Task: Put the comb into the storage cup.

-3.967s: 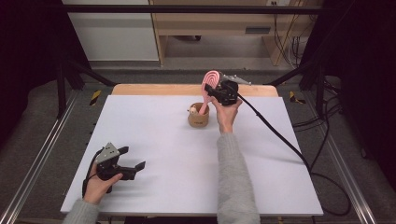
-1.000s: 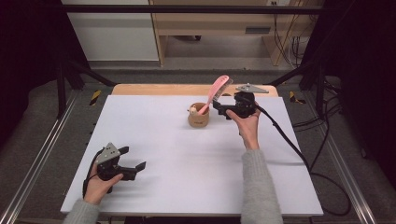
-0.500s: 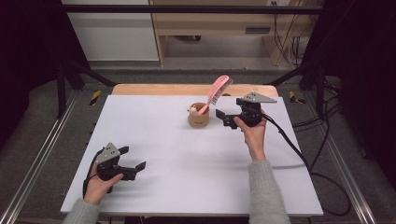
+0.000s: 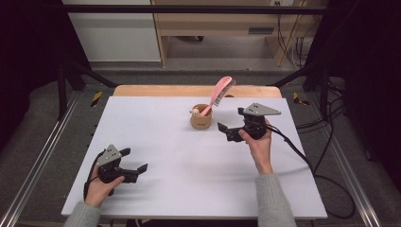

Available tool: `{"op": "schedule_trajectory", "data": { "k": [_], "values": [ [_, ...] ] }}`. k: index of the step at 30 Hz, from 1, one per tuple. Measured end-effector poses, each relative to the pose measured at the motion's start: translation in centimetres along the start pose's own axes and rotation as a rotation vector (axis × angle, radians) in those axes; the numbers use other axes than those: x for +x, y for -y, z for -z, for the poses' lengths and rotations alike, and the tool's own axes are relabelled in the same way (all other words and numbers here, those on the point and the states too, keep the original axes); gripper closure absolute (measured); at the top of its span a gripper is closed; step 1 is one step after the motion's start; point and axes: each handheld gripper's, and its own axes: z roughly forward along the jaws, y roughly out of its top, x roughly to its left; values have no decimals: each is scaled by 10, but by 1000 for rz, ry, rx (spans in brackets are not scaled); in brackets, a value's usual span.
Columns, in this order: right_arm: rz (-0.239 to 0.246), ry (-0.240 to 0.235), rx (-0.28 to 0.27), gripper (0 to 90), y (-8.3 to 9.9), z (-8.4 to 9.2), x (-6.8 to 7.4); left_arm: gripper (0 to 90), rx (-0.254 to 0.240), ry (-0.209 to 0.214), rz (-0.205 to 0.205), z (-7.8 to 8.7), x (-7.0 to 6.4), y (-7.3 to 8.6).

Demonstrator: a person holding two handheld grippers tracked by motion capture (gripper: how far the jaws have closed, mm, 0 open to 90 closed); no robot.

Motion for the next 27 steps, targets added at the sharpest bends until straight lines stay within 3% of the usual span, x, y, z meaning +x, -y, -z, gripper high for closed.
{"op": "schedule_trajectory", "data": {
  "k": [5,27],
  "values": [
    [-22,-16,2,5,10,5,0,23,-1,1,2,0,0,0],
    [-14,-52,38,8,53,32,-1,23,-1,8,-10,0,-1,0]
  ]
}}
